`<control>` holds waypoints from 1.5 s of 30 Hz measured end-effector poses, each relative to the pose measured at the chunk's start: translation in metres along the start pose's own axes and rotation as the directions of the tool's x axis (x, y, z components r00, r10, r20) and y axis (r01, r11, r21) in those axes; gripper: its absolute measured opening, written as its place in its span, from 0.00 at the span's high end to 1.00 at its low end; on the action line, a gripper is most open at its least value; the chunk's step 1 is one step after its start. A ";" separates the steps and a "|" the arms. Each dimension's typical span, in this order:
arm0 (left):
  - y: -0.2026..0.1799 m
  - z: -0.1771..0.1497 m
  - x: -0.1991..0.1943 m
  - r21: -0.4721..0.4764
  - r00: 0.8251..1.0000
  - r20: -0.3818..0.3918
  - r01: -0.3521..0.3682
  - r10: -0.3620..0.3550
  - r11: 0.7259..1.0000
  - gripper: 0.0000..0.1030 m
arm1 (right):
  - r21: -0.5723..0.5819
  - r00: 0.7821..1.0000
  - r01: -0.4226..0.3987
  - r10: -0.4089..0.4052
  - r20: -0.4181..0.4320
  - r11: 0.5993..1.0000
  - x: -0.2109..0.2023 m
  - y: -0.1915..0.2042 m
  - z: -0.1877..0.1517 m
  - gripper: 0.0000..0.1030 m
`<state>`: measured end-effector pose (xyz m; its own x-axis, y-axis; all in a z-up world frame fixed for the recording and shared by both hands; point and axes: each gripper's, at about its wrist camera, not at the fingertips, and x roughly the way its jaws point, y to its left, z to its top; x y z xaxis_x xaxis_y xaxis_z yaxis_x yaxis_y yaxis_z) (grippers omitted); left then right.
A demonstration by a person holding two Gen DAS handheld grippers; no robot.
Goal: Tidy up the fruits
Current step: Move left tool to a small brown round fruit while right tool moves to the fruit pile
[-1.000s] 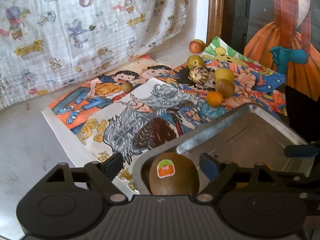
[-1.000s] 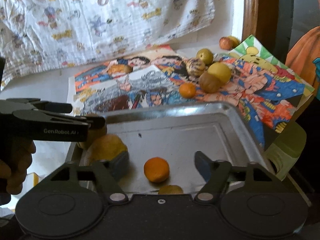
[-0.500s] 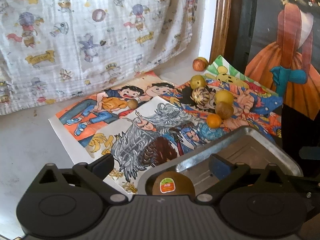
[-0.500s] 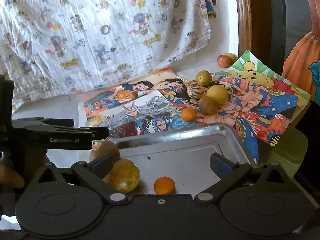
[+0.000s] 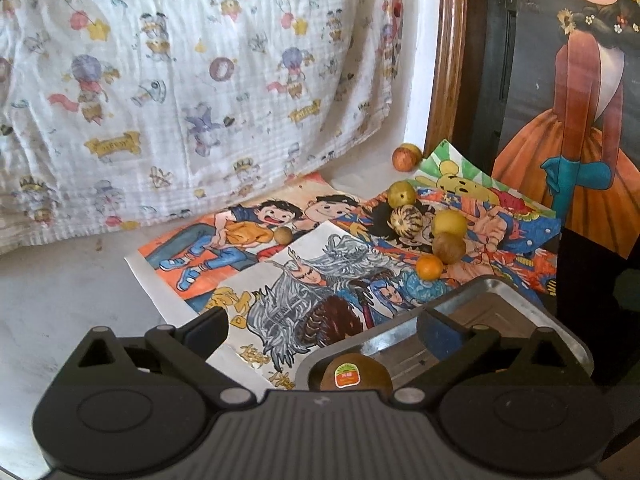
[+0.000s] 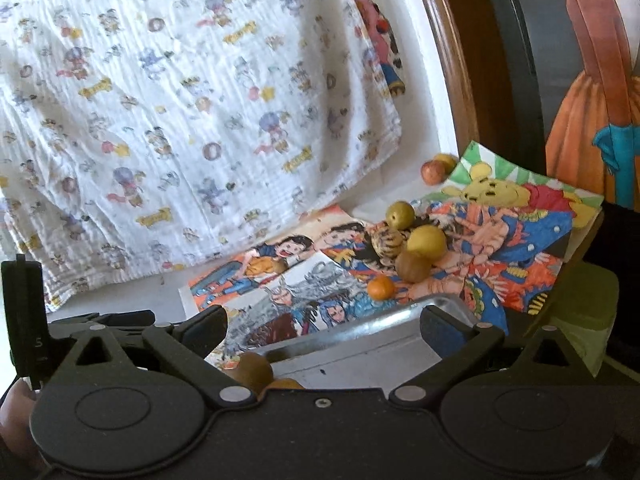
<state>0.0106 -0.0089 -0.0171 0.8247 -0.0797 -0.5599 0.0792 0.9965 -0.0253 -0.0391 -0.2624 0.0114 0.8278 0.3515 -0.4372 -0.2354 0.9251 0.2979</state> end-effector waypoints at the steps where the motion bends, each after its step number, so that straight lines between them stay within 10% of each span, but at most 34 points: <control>1: 0.001 0.000 -0.003 0.000 1.000 0.005 -0.002 0.002 1.000 0.01 | -0.004 1.000 -0.010 0.010 0.019 1.000 -0.004 0.002 0.000 0.01; 6: 0.007 0.001 -0.014 -0.009 1.000 0.024 -0.012 0.013 1.000 0.01 | 0.017 0.971 -0.209 0.205 0.121 0.978 -0.024 0.005 0.003 0.00; 14: 0.018 0.004 -0.023 -0.028 0.998 0.048 -0.031 0.032 0.999 0.01 | 0.043 0.949 -0.308 0.304 0.084 0.950 -0.021 0.013 0.007 0.00; 27: 0.027 0.007 0.008 -0.034 0.999 -0.004 -0.041 0.041 0.999 0.01 | -0.094 0.989 -0.146 0.143 -0.037 0.985 0.011 0.028 0.001 0.00; 45: 0.043 0.043 0.107 0.013 0.999 -0.035 -0.022 0.022 1.000 0.01 | -0.037 0.992 -0.075 0.071 -0.102 0.996 0.104 -0.006 0.026 0.00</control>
<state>0.1265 0.0244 -0.0428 0.8060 -0.0568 -0.5892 0.0686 0.9976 -0.0023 0.0616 -0.2350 -0.0133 0.7530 0.4287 -0.4992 -0.3156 0.9010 0.2978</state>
